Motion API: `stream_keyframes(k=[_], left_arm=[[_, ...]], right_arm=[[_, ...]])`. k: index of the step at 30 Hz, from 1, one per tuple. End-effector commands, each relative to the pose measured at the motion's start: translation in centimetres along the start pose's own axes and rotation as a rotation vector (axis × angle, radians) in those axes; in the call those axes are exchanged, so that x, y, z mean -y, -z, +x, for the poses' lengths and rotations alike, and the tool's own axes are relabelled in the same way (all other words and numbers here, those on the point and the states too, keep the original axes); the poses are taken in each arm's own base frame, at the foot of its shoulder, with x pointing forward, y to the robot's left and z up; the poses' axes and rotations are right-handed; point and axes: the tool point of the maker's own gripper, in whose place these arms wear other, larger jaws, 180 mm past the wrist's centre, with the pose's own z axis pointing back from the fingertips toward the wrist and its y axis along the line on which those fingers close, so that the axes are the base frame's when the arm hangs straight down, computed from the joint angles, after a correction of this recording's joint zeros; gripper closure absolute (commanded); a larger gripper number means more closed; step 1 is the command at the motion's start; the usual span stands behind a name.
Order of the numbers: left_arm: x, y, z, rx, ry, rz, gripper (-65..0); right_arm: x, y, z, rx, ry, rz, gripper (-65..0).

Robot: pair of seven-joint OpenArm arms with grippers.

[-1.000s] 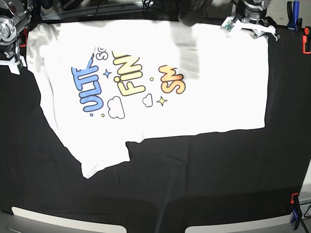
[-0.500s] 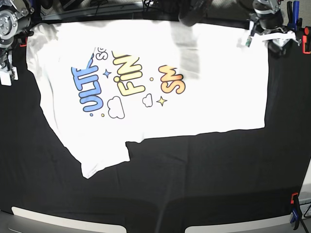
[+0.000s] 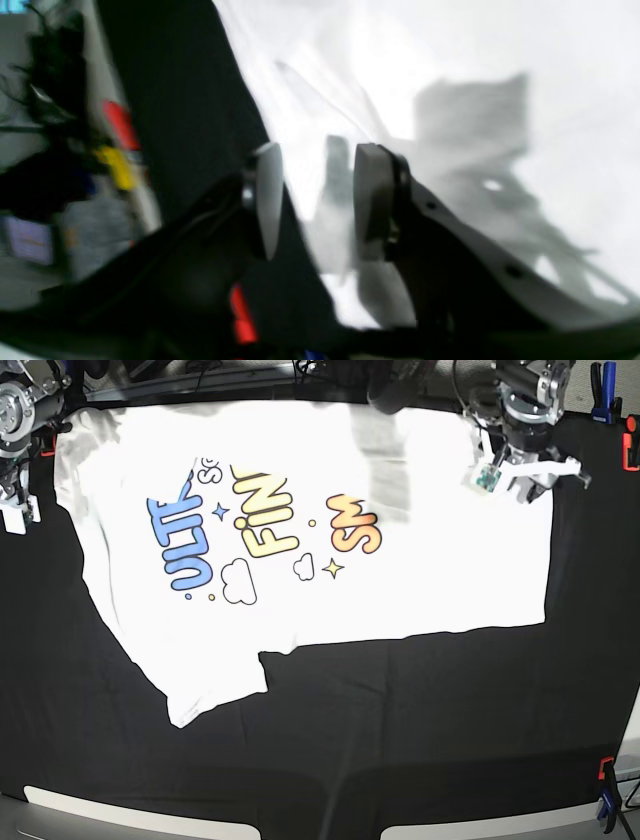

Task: Layout the t-shirt on the table in an organized manner, then fold the t-shirt properly
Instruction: 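Release the shoulder edge and regrasp it with the left gripper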

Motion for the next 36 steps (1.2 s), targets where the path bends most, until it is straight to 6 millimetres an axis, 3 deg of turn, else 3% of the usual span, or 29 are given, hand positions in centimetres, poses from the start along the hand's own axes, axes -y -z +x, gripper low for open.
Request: stream_keyframes(k=[1, 4, 8, 13, 19, 26, 32, 36], left_arm=[[-1.6, -0.8, 1.5, 0.054, -0.014, 0.058, -21.5], [-2.6, -3.0, 4.1, 0.142, -0.075, 0.065, -21.5], [-1.1, -4.0, 5.3, 0.167, -0.157, -0.054, -21.5], [2.9, -3.4, 3.5, 0.1, -0.146, -0.232, -21.5], [4.2, -2.1, 0.6, 0.023, -0.1, -0.248, -21.5], [4.4, -0.3, -1.0, 0.0, -0.055, -0.224, -21.5], [2.4, 2.8, -2.6, -0.072, 0.011, -0.137, -21.5], [1.6, 3.3, -3.2, -0.085, 0.035, -0.122, -21.5]], right_arm=[[1.3, 0.2, 0.4, 0.015, 0.01, -0.042, -25.0], [1.3, 0.2, 0.5, 0.019, 0.01, -0.043, -25.0], [1.3, 0.2, 0.5, 0.019, 0.01, -0.042, -25.0], [1.3, 0.2, 0.5, 0.018, 0.01, -0.042, -25.0], [1.3, 0.2, 0.5, 0.019, 0.01, -0.042, -25.0], [1.3, 0.2, 0.5, 0.019, 0.01, -0.043, -25.0], [1.3, 0.2, 0.5, 0.019, 0.01, -0.042, -25.0], [1.3, 0.2, 0.5, 0.02, 0.01, -0.043, -25.0]])
